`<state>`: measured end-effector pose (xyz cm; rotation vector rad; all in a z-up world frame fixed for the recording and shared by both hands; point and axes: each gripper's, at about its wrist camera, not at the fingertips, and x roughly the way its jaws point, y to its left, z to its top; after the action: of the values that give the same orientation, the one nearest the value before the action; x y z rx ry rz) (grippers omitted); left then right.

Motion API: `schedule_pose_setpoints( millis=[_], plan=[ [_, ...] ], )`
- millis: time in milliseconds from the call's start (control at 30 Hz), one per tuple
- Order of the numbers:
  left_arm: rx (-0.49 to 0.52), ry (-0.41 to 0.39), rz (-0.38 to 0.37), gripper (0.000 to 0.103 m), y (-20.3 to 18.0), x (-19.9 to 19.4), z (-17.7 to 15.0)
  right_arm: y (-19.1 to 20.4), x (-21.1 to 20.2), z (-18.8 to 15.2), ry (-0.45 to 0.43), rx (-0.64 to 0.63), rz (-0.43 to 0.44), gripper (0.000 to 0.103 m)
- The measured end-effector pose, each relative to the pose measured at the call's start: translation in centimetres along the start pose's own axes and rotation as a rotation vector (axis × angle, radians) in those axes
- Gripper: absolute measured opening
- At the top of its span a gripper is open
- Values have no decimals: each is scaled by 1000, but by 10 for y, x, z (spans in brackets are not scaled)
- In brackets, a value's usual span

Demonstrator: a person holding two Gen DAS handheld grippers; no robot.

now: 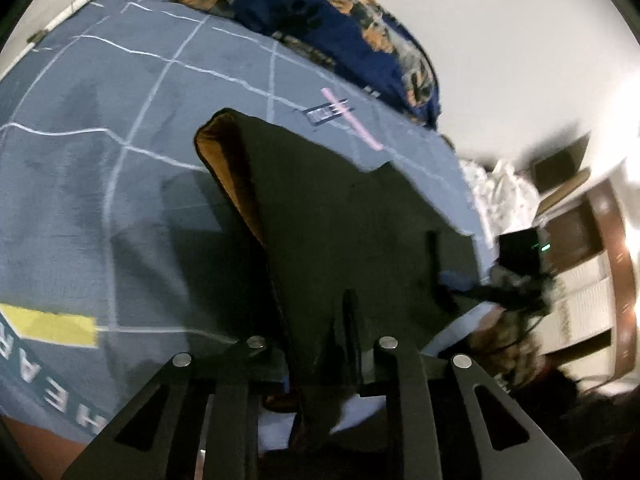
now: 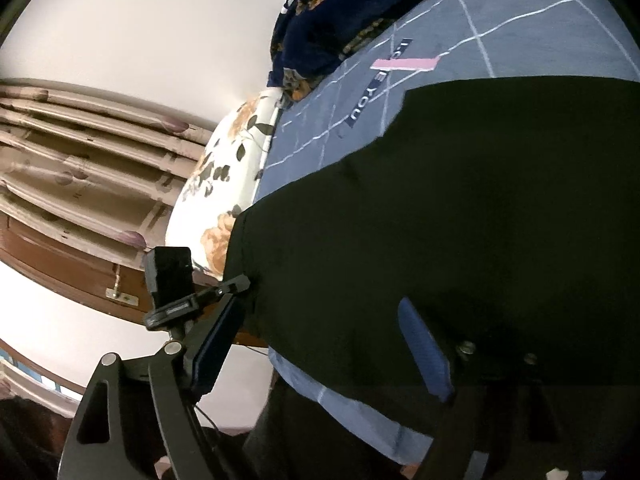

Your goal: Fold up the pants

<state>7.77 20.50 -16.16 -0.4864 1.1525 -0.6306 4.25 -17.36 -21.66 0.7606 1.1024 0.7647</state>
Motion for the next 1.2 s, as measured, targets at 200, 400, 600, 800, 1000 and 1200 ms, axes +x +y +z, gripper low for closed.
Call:
schedule_pose_setpoints(
  millis=[200,400,600,800,1000,1200],
  plan=[
    [86,-24,-159,21,-88,7,7,3,-6,2,-34,48,180,80],
    [166,69,-280,21,-154,79,1,-18,-41,-1,-142,207,446,95],
    [211,136,-319,30,-182,123,-9,-35,-55,-5,-159,272,425,101],
    [257,83,-284,49,-183,99,-5,-36,-48,0,-131,264,340,101],
    [132,-22,-129,56,-129,73,-5,-17,-31,7,-62,125,81,66],
    [40,-40,-59,56,-99,73,-3,-16,-29,11,-31,105,-16,15]
  ],
)
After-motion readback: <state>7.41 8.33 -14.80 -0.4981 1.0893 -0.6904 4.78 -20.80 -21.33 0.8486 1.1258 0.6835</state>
